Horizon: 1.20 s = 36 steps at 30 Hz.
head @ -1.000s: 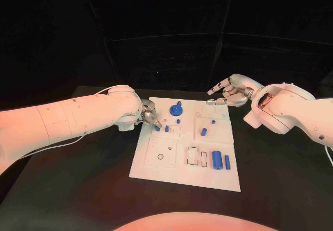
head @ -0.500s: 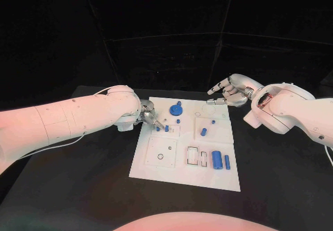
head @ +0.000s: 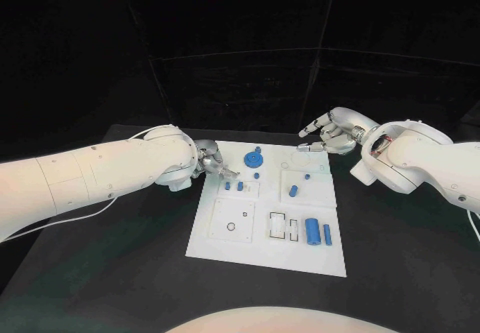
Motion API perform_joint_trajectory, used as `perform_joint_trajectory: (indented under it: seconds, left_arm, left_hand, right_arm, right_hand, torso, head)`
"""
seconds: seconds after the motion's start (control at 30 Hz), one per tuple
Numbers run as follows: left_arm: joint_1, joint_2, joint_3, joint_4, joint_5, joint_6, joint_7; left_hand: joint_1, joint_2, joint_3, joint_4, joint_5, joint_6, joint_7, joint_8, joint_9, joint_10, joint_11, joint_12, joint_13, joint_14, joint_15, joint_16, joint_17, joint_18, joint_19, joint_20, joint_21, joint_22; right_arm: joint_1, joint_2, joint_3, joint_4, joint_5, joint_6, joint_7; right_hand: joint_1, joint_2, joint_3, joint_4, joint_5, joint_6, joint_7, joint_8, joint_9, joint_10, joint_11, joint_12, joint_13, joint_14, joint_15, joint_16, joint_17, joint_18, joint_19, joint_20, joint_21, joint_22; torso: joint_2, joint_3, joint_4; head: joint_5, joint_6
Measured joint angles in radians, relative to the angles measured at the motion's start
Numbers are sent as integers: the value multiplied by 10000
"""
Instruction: Assemble the parts on the task board
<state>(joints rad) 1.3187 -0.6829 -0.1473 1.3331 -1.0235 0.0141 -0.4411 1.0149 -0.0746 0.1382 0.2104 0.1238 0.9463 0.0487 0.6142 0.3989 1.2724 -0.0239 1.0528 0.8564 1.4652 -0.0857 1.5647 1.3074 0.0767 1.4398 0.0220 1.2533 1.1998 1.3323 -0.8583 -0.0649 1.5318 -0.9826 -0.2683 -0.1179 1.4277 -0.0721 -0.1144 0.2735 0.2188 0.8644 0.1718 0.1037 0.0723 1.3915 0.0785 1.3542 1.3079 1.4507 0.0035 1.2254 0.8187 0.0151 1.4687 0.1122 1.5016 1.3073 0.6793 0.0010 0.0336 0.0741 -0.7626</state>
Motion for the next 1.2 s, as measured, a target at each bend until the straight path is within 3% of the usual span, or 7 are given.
perform_joint_trajectory:
  seconds: [0.07, 0.17, 0.23, 0.37, 0.53, 0.73, 1.2]
  left_arm:
    - [0, -49, 0, 64, 228, -415, 362]
    - [0, -52, 0, 95, 668, -1006, 1285]
    - [0, 27, -1, 60, 879, -1372, 2096]
    - [-11, 352, -3, -139, 912, -1923, 3547]
    - [-49, 681, -25, -465, 236, -2245, 4484]
    - [-139, 1158, -143, -999, -1175, -2361, 4923]
    - [-335, 2116, -245, -2146, -2688, -1676, 4965]
  left_hand:
    - [316, -60, -232, 24, 0, -431, 170, -250, -115, -957, 174, -1204, -1390, 18, 99, -510, 0, 287, -537, 90, -1134, -1199]
    - [1776, -74, -153, -610, -72, -1183, 534, -606, -336, -2048, 472, -2065, -2164, -21, 349, -1590, -228, 632, -1405, 279, -2971, -2992]
    - [2897, 7, 239, -1190, -73, -1458, 776, -862, -549, -2877, 673, -2687, -2563, -628, 550, -2691, -1613, 875, -2025, 412, -4215, -4194]
    - [3529, -195, 668, -1617, -155, -1747, 1065, -1661, -1233, -3867, 1051, -4358, -3924, -1835, 896, -4680, -3991, 933, -2595, 730, -5334, -5066]
    - [3669, -282, 762, -1845, -465, -1499, 1156, -2320, -1818, -3968, 1157, -5427, -5055, -1884, 1007, -5269, -4839, 933, -2408, 934, -5562, -5288]
    - [3681, -295, 786, -2065, -465, -806, 1098, -3086, -2472, -3627, 1203, -6166, -6184, -1213, 975, -4565, -4316, 934, -1936, 887, -5595, -5337]
    - [3545, -240, 830, -2328, -465, -24, 996, -3769, -3054, -3194, 1135, -6776, -7297, -68, 895, -2671, -2293, 774, -562, 765, -2832, -2665]
  right_arm:
    - [0, 2, 0, -5, 0, 0, 0]
    - [0, 2, 0, -13, 0, 0, 1]
    - [0, 2, 0, -21, 0, 0, 2]
    - [0, 10, 0, -49, 0, -1, 4]
    - [0, 56, 0, -54, 6, -2, 5]
    - [0, 100, -1, -55, 44, -2, 6]
    - [0, 98, -1, -41, 79, -4, 4]
  right_hand:
    - [0, 0, 0, 0, 0, 0, 0, 0, 0, 0, 0, 0, 0, 0, 0, 0, 0, -1, 0, 0, 0, 0]
    - [0, 0, 0, 0, 0, 0, 0, 0, 0, 0, 0, 0, 0, 0, 0, 0, 0, -1, 0, 0, 0, 0]
    - [0, 0, 0, 0, 0, 0, 0, 0, 0, 0, 0, 0, -1, 0, 0, 0, 0, -1, 0, 0, 0, 0]
    - [0, 0, 0, 0, 0, 0, 0, 0, 0, 0, 0, 0, -1, 0, 0, 0, 1, -1, 0, 0, 0, 0]
    - [0, 0, 1, 0, 0, 0, 0, 0, 0, 0, 0, 0, -1, 0, 0, 0, -13, -1, 0, 0, 0, 0]
    - [0, 0, 1, -1, 0, 0, 0, 0, 0, 0, 0, 0, 0, 0, 0, 0, -13, -1, 0, 0, 0, 1]
    - [-42, 42, 1, -1, 47, 0, 0, 0, 0, 1, 1, 0, 1, 0, 0, 0, -12, -1, 0, 0, 0, 0]
  torso:
    - [0, 0, 0]
    - [0, 2, 0]
    - [4, 3, 0]
    - [4, 4, 0]
    - [4, 5, -11]
    - [3, 11, -21]
    - [22, 4, -38]
  head:
    - [-17, 13]
    - [-53, 43]
    - [-80, 70]
    - [-99, 100]
    - [-140, 161]
    - [-213, 228]
    - [-272, 204]
